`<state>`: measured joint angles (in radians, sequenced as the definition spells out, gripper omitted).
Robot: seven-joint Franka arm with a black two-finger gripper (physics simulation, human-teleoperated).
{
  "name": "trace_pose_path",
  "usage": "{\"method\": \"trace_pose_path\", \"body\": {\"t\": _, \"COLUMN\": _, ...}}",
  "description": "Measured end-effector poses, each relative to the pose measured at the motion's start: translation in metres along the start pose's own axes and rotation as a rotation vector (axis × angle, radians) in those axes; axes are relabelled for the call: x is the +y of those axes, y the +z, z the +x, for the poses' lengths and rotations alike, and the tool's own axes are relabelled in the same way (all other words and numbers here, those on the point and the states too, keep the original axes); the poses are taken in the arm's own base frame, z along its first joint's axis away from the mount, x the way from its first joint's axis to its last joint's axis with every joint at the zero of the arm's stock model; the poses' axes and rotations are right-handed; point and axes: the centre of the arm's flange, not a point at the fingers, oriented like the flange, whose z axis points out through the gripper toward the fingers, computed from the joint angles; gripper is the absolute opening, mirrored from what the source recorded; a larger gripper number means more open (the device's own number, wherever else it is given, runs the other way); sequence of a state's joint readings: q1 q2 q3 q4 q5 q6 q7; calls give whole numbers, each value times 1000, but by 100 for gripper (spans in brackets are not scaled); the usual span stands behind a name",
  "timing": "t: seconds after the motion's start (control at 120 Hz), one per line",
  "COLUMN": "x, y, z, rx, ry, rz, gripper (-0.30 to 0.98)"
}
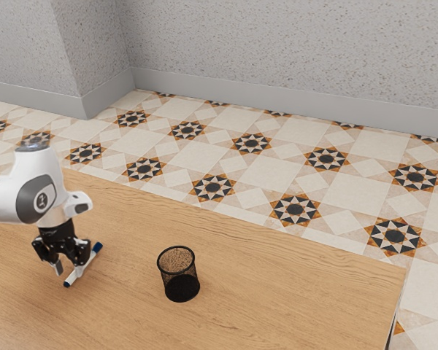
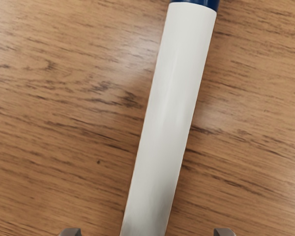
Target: Put the marker into the pen holder.
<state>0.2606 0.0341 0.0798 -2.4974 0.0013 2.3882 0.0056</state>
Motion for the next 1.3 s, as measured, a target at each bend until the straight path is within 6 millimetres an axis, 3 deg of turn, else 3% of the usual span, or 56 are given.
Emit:
{"method": "trace_pose_path", "body": {"t": 0.242, "x": 10, "y": 8, "z": 1, "rx": -3, "ry": 30, "rz": 5, "gripper": 13}}
{"method": "trace_pose_path", "body": {"t": 0.933, "x": 7, "y": 11, "z": -1, "rx": -29, "ry": 25, "rz": 12, "gripper": -4}}
{"method": "trace_pose_path", "body": {"t": 1.075, "x": 10, "y": -27, "z": 8, "rx": -18, "ry": 25, "rz": 14, "gripper": -6}}
{"method": "trace_pose_path", "body": {"t": 1.158, "x": 18, "y": -67, "z": 4, "rx": 11, "ry": 49, "rz": 28, "gripper": -7}}
{"method": "trace_pose_path", "body": {"t": 1.3, "x": 112, "y": -116, "z": -30, "rx": 51, "ry": 276, "rz": 117, "gripper": -8}}
